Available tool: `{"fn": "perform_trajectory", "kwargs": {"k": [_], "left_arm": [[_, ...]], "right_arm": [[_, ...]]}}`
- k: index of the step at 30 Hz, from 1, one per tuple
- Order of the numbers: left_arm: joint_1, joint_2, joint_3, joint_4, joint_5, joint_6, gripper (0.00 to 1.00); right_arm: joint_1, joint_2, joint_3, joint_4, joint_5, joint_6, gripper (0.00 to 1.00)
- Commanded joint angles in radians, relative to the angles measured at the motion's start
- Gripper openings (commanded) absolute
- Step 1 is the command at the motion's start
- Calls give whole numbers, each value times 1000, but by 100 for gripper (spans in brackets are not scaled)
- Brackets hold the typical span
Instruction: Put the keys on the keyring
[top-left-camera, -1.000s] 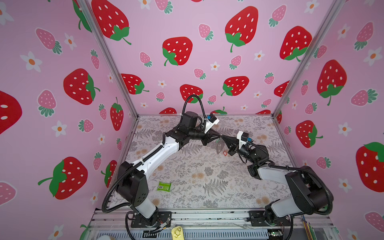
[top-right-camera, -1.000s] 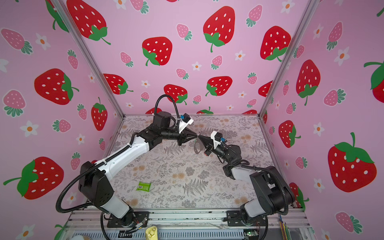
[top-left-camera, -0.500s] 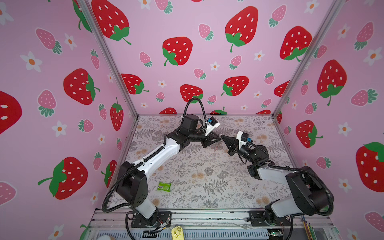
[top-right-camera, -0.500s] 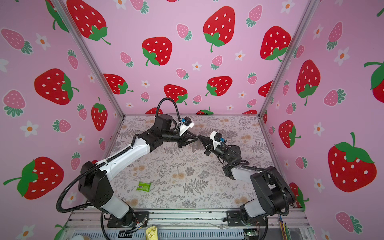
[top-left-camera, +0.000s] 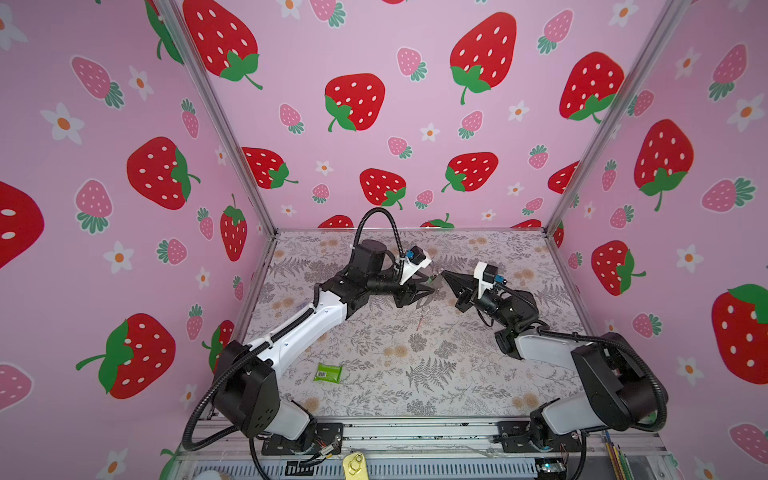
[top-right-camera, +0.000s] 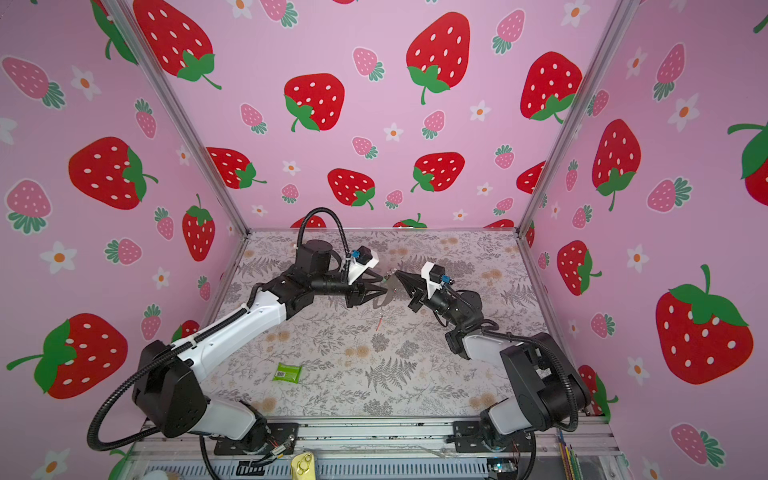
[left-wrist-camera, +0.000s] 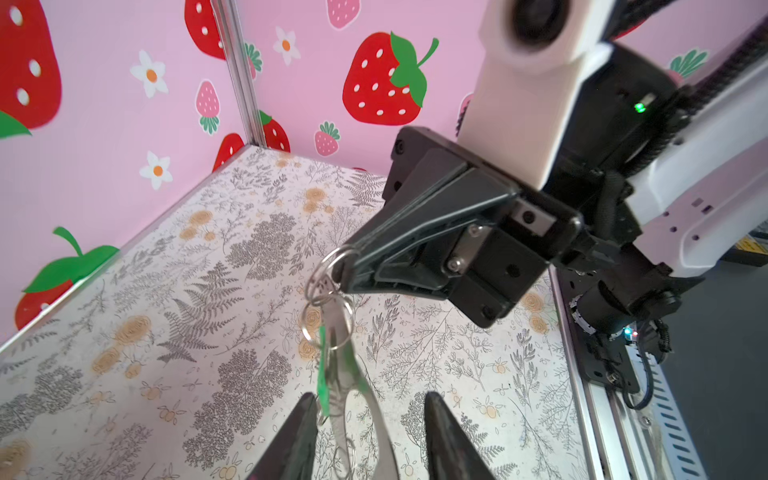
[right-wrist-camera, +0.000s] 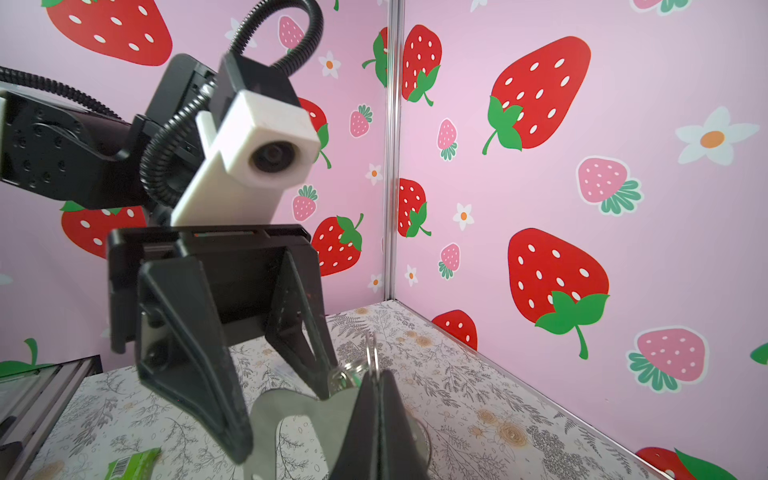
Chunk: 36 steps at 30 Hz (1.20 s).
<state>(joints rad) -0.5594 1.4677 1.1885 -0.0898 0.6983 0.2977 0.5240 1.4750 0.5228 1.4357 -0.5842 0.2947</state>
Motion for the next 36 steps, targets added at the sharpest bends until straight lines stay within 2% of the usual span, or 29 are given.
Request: {"fn": "perform_trajectory", "kwargs": {"k": [1, 5, 11, 20, 30, 36], "left_arm": [[12, -62, -48, 77, 14, 83, 45], [35, -84, -77, 116, 39, 76, 47], [39, -41, -73, 142, 4, 24, 51], [-5, 18, -74, 244, -50, -73, 56], [-13, 33, -67, 272, -135, -96, 38], [-14, 59, -41, 271, -126, -101, 34]], "right_arm": [[-5, -11, 22, 182, -15, 26, 0], [-5, -4, 25, 198, -22, 36, 0], [-5, -5, 34, 173, -18, 26, 0], [1, -13, 42, 137, -11, 3, 0], [2, -2, 47, 144, -12, 10, 0], [4, 12, 54, 155, -17, 20, 0]]}}
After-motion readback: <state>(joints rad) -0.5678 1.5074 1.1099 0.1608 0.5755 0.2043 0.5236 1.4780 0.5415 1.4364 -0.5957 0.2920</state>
